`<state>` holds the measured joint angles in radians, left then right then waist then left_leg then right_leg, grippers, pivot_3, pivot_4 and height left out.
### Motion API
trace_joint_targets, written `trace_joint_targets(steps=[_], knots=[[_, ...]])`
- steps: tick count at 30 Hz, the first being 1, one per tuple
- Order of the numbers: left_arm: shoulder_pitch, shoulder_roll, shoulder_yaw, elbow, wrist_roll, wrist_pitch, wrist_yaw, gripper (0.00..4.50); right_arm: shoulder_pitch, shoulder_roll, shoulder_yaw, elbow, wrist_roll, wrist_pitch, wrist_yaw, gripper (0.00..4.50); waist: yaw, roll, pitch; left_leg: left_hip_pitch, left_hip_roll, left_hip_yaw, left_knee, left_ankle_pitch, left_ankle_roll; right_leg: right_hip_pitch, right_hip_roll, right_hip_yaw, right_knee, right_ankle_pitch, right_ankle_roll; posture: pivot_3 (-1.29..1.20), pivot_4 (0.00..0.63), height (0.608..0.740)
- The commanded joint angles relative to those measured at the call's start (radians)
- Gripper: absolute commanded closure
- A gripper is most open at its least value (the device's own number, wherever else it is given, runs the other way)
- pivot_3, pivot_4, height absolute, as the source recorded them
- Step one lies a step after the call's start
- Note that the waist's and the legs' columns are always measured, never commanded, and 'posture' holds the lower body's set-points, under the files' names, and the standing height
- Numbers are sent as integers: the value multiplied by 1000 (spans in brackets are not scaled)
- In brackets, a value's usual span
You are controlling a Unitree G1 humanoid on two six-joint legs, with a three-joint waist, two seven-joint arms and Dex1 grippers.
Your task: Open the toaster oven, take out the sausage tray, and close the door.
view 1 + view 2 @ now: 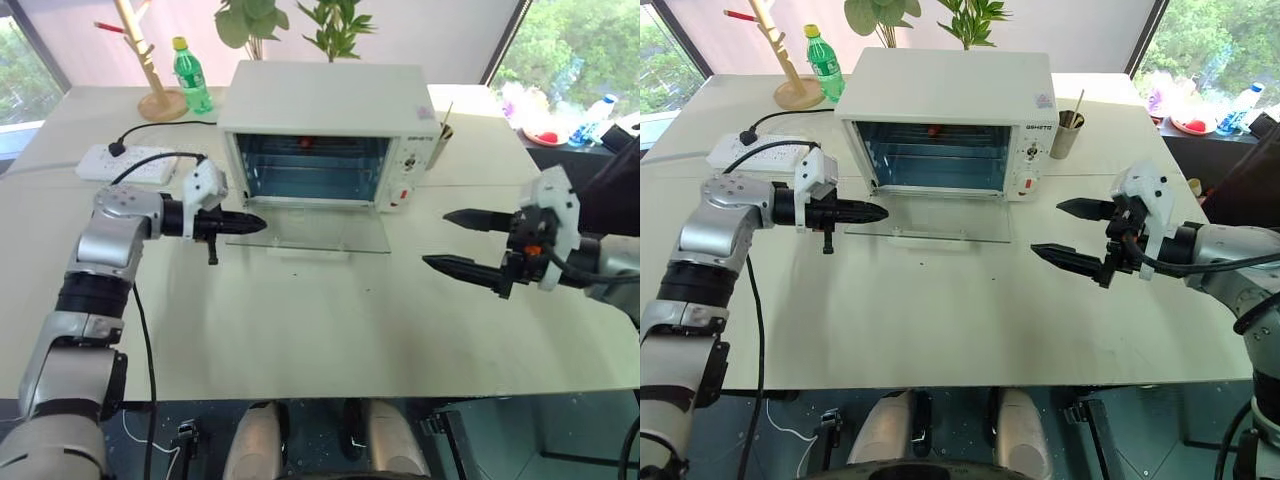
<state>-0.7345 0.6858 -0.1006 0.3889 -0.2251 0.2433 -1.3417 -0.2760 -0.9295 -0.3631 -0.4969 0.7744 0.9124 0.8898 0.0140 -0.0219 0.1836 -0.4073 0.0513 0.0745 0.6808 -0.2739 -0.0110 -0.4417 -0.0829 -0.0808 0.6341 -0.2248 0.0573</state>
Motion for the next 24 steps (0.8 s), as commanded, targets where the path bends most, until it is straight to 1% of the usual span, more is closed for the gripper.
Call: trace_joint_targets(steps=[1, 6, 11, 14, 18, 21, 24], knots=[[31, 7, -9, -42, 24, -31, 17, 4447, -19, -19, -38, -11, 39, 7, -16, 0, -1, 0, 0, 0, 0, 0, 0, 0, 0, 0, 0, 0, 0, 0, 0, 0, 150, 722], [87, -2, -54, -23, 97, -113, 57, 4447, -36, -23, -29, -7, 53, 5, -37, 0, 0, 0, 0, 0, 0, 0, 0, 0, 0, 0, 0, 0, 0, 0, 0, 0, 150, 722], [79, -25, -43, 5, 102, -107, 103, 4447, -57, -17, -12, 5, 53, 1, -55, 0, 0, 0, -1, 0, 0, 0, 1, 0, 1, 1, 0, 0, 0, 0, 0, 0, 150, 722], [76, -23, -30, 0, 86, -84, 108, 3609, -69, -10, 5, 4, 47, -6, -64, 0, -1, 0, -1, 0, 0, 0, 1, 0, 1, 1, 0, 0, 0, 0, 0, 0, 150, 722], [69, 1, 39, -75, -13, 45, 91, 1664, -106, 7, 53, 9, 18, -31, -91, 0, -3, 0, -1, 0, 0, 0, 1, 0, 1, 1, 0, 0, 0, 0, 0, 0, 150, 722], [66, 37, 121, -188, -138, 219, 81, 33, -133, 30, 117, 7, -23, -52, -125, 0, -4, 0, 0, 0, 1, 0, 1, 0, 1, 0, 0, 0, 0, 0, 0, 0, 150, 722], [65, 72, 181, -287, -240, 367, 84, 33, -166, 69, 172, 6, -53, -70, -165, 0, -7, 0, 0, 0, 1, 0, 0, 0, 1, 0, 0, 0, 0, 0, 0, 0, 150, 722]])
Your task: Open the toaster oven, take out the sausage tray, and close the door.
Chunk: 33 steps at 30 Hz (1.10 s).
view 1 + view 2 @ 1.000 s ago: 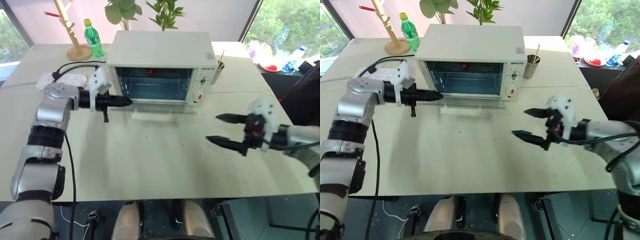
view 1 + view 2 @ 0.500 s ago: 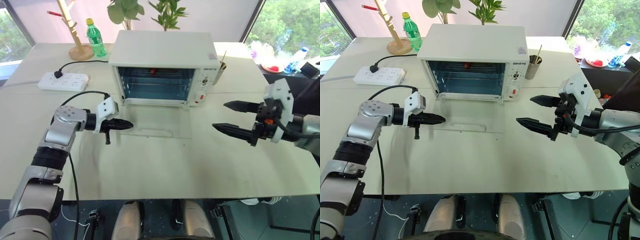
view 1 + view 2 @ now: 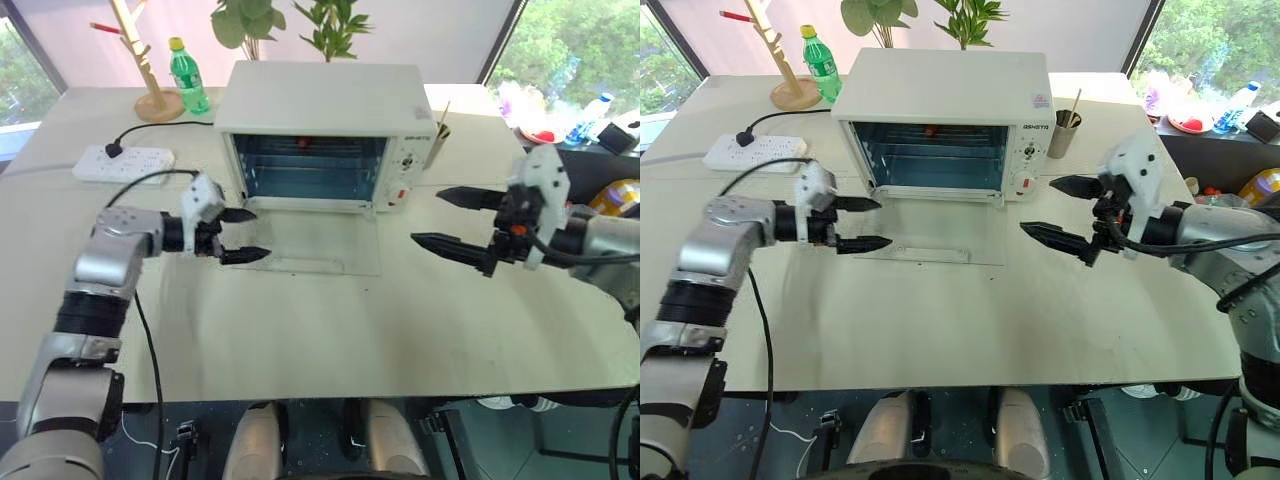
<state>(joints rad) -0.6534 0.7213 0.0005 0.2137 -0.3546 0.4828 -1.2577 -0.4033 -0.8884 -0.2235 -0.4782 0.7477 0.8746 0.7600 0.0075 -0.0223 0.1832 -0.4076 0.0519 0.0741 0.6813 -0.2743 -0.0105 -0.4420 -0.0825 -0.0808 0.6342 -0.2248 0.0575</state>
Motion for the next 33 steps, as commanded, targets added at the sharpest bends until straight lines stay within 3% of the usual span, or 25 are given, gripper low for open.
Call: trace_joint_targets(steps=[1, 6, 9, 14, 23, 33], knots=[[-20, 47, 104, -142, -149, 179, 7, 33, -56, 45, 54, -9, -44, -43, -50, 0, 0, 1, 0, 0, 0, 0, 0, 0, 0, 0, 0, 0, 0, 0, 0, 0, 150, 722], [-67, 86, 184, -225, -267, 357, 77, 33, -216, 143, 274, 74, -288, -165, -146, 0, 0, 1, 0, 0, 0, 0, 1, 0, 0, 0, 0, 0, 0, 0, 0, 0, 150, 722], [-71, 91, 186, -243, -288, 363, 89, 33, -302, 190, 450, 201, -511, -302, -183, 0, 0, 1, 0, 0, 0, 0, 1, 0, 0, 0, 0, 0, 0, 0, 0, 0, 150, 722], [-67, 79, 173, -238, -270, 326, 133, 33, -434, 299, 639, 477, -781, -529, -219, 0, -3, 1, 0, 0, -1, 0, 1, 0, 0, 0, 0, 0, 0, 0, 0, 0, 150, 722], [-63, 79, 164, -231, -275, 306, 154, 33, -643, 470, 713, 999, -1035, -847, -329, 0, -21, 1, 0, -1, -1, 1, 1, 1, -1, -1, 0, 0, 1, 0, 0, 0, 150, 722], [-73, 79, 147, -214, -267, 293, 150, 33, -799, 591, 712, 1394, -1171, -1011, -462, 0, -27, 1, 0, -1, 0, 1, 0, 2, -4, -1, 0, 0, 1, 0, 0, 0, 150, 722]])
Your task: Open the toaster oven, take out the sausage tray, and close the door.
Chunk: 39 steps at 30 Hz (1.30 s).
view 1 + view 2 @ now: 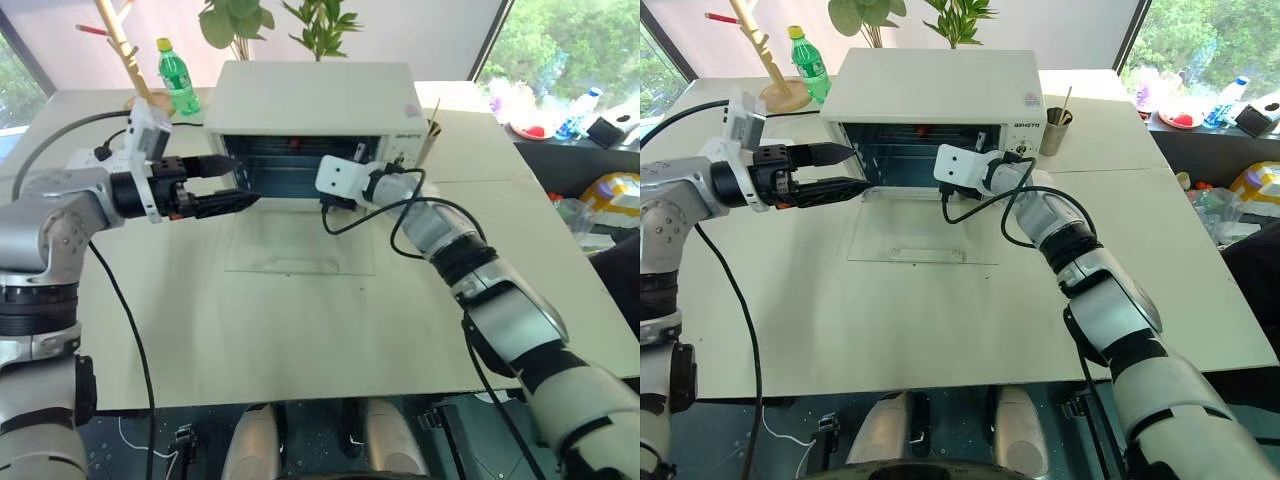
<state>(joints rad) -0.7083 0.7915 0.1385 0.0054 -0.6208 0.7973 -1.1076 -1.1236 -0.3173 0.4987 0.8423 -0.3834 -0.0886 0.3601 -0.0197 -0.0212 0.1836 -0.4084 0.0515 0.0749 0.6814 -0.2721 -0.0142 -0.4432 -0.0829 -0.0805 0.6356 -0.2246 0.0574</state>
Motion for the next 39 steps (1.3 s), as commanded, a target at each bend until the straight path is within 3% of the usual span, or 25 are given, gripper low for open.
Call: trace_joint_targets(steps=[1, 6, 7, 9, 15, 21, 23, 33, 39], knots=[[-20, 7, 7, -3, 0, -24, 0, 33, -99, 33, -6, 117, -54, -57, -84, 0, 0, 0, 0, 0, 0, 0, 0, 0, 0, 0, 0, 0, 0, 0, 0, 0, 150, 722], [-36, -8, -6, 10, 6, -35, 6, 33, -166, 73, -3, 275, -107, -96, -167, 0, 2, 0, 0, 0, 0, 0, 0, 0, -1, 0, 0, 0, 0, 0, 0, 0, 150, 722], [-38, -10, -7, 12, 6, -35, 6, 5, -175, 77, -5, 295, -112, -102, -175, 259, 2, 0, 0, 0, 0, 0, 0, 0, -1, 0, 0, 0, 0, 0, 0, 0, 150, 722], [-41, -11, -9, 15, 7, -38, 6, 0, -187, 84, -8, 323, -121, -112, -191, 859, 2, 0, 0, 0, 0, 0, 0, 1, -1, 0, -1, 0, 0, 0, 0, 0, 150, 722], [-54, -8, -15, 48, 18, -54, -2, 0, -196, 97, -16, 346, -133, -137, -207, 3912, 1, 0, 0, 0, 0, 0, 0, 1, -1, 0, -1, 0, 0, 0, 0, 0, 150, 722], [-77, -14, -29, 100, 37, -78, -13, 0, -185, 101, -21, 344, -142, -145, -206, 3912, -1, 0, 0, 0, 0, 0, 0, 1, -1, 0, -1, 0, 1, 0, 0, 0, 150, 722], [-97, -20, -43, 139, 51, -95, -21, 0, -179, 100, -22, 339, -144, -150, -203, 4465, -1, 0, 0, 0, 0, 0, 0, 1, -1, 0, -1, 0, 1, 0, 0, 0, 150, 722], [-215, -44, -110, 348, 140, -192, -103, 0, -132, 98, -28, 245, -160, -155, -180, 4485, -1, -1, -1, 0, 0, 0, 0, 1, -1, -1, -1, 0, 7, 0, 0, 0, 150, 722], [-300, -70, -140, 510, 209, -269, -152, 0, -34, 75, -31, 24, -160, -110, -124, 4485, -2, -1, 0, 0, 0, 0, 0, 0, -1, -1, -1, 0, 8, 0, 0, 0, 150, 722]])
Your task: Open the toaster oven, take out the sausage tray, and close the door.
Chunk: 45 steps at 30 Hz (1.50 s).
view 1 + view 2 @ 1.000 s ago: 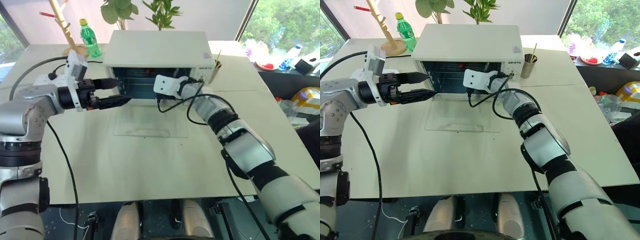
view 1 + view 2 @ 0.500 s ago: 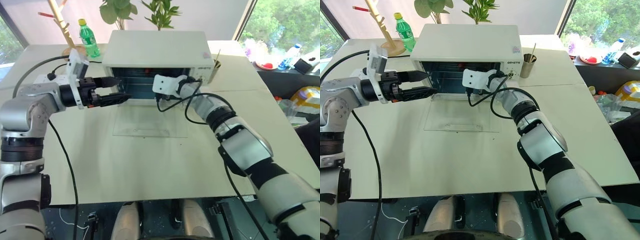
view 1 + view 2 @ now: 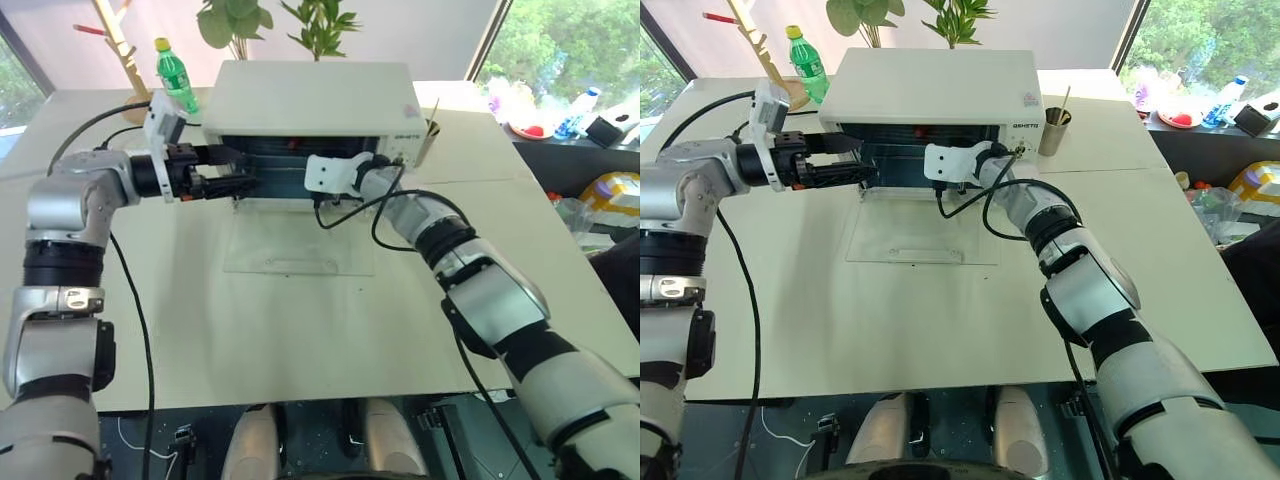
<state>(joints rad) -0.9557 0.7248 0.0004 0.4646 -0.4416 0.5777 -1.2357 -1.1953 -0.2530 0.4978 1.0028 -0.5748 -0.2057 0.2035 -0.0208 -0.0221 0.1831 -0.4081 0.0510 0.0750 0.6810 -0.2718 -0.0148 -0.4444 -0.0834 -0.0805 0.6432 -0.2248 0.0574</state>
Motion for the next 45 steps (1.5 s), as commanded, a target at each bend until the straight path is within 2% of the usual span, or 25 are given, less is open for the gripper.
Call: trace_joint_targets(steps=[1, 7, 16, 27, 30, 33, 39, 42, 45], knots=[[-67, -9, -6, 79, 41, -64, -30, 0, 62, 3, -34, -193, 33, 24, 47, 4485, -1, 0, 0, 0, 0, 0, 0, 0, 0, 0, 0, 0, 0, 0, 0, 0, 150, 722], [-114, -34, -13, 176, 83, -116, -60, 0, 215, -46, -50, -522, 19, 136, 133, 4485, -1, 0, 0, 0, 0, 0, 0, -1, 2, 0, 0, 0, 2, 0, 0, 0, 150, 722], [-150, -58, -8, 254, 122, -159, -83, 0, 417, -143, -85, -890, -17, 215, 229, 4485, 4, 0, 0, 1, 0, 0, 1, -2, 3, 0, 0, 0, 2, 0, 0, 0, 150, 722], [-119, -43, 7, 218, 124, -131, -100, 0, 657, -307, -171, -1199, 27, 103, 292, 4485, 9, -1, 1, 0, -1, 0, 2, -2, 3, 0, 0, 0, 1, 0, 0, 0, 150, 722], [-84, -13, 25, 136, 81, -48, -127, 0, 691, -352, -201, -1235, 52, 50, 302, 4485, 7, -1, 1, 1, -1, -1, 2, -2, 3, 0, 0, 0, 0, 0, 0, 0, 150, 722], [5, 63, 70, -35, -15, 130, -169, 0, 722, -404, -231, -1249, 79, -26, 300, 4485, 3, -1, 1, 0, 0, -1, 1, -2, 3, 0, 0, 0, 0, -1, 0, 0, 150, 722], [207, 189, 207, -299, -203, 458, -113, 0, 758, -464, -256, -1228, 113, -169, 296, 4485, 9, -2, 1, 1, 0, -1, 1, -2, 3, 0, -1, 0, -1, -1, 1, 0, 150, 722], [295, 188, 306, -377, -298, 640, -12, 0, 775, -476, -263, -1214, 139, -233, 300, 4485, 11, -2, 1, 1, 0, -2, 2, -2, 3, 1, -1, 0, -1, -1, 1, 0, 150, 722], [346, 155, 368, -436, -355, 727, 79, 0, 779, -478, -262, -1199, 161, -282, 306, 4485, 9, -3, 2, 1, -1, -2, 2, -2, 3, 1, -1, 0, -1, -1, 1, 0, 150, 722]])
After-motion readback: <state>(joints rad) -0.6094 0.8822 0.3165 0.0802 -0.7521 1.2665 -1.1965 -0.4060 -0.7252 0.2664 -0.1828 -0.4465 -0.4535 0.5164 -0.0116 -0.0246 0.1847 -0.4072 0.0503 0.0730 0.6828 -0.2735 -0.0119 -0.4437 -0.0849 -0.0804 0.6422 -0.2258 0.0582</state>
